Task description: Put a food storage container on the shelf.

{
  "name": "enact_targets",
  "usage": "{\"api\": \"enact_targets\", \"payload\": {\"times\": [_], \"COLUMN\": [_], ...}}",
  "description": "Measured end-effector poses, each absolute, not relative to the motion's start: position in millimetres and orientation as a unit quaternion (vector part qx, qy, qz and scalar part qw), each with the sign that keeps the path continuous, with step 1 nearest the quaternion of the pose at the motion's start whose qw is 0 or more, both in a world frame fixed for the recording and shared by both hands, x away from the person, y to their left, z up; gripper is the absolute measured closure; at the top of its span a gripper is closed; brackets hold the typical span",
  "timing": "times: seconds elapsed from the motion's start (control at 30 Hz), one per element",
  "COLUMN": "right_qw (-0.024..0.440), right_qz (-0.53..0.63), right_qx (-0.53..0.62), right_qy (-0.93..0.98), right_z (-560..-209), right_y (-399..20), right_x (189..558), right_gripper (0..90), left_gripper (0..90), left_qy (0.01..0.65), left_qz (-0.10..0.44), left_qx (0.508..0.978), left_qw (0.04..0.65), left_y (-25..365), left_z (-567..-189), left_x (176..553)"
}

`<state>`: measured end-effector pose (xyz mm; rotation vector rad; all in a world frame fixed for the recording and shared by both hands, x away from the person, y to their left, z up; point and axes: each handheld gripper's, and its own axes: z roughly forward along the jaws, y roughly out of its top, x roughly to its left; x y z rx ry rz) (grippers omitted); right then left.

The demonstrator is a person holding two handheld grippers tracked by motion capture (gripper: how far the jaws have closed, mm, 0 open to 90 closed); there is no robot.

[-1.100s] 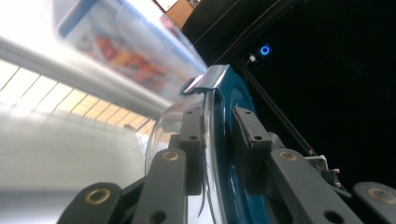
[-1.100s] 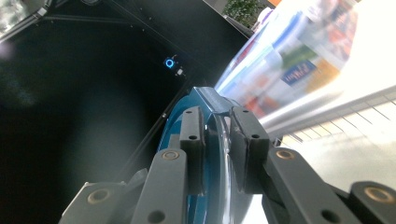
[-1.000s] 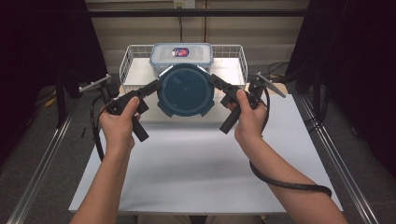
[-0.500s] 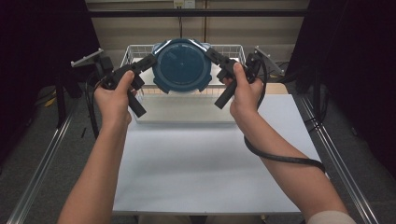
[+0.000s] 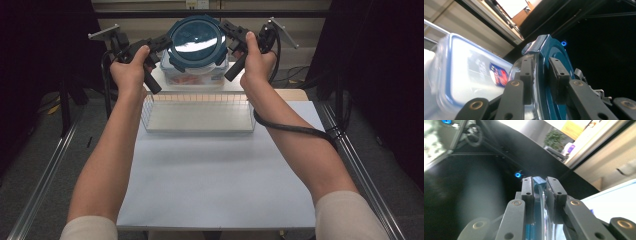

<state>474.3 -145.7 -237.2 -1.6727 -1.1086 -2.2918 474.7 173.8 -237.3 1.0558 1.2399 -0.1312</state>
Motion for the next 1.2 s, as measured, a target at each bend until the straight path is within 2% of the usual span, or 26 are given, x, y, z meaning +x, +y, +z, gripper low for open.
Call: {"api": "enact_targets", "payload": {"times": [0.13,0.23,0.5,0.63,1.07,1.2], "right_qw": [0.061,0.069,0.05,0.055,0.038,0.035], "right_qz": [-0.734,-0.718,-0.7,-0.7,-0.697,-0.693], "right_qx": [-0.577,-0.591,-0.606,-0.611,-0.605,-0.611], "right_qy": [-0.353,-0.361,-0.374,-0.366,-0.383,-0.382], "right_z": [-246.7,-251.2,-254.3,-256.9,-258.9,-257.7], "right_y": [-143.7,-141.9,-137.0,-136.7,-136.5,-134.2], "right_x": [491.5,499.1,514.2,520.1,524.7,525.4], "right_gripper": [77.1,76.2,75.7,75.2,73.6,74.3], "left_gripper": [75.1,75.1,74.2,74.1,73.7,74.1], "left_qy": [0.569,0.577,0.594,0.597,0.592,0.6], "left_qz": [-0.065,-0.045,-0.047,-0.043,-0.012,-0.024], "left_qx": [0.462,0.462,0.45,0.448,0.452,0.446], "left_qw": [0.678,0.672,0.665,0.665,0.667,0.663], "left_y": [175.0,175.1,173.7,173.0,170.2,171.3], "left_z": [-242.3,-237.2,-239.7,-240.7,-242.2,-241.8], "left_x": [490.3,497.4,513.8,521.7,524.1,525.5]}}
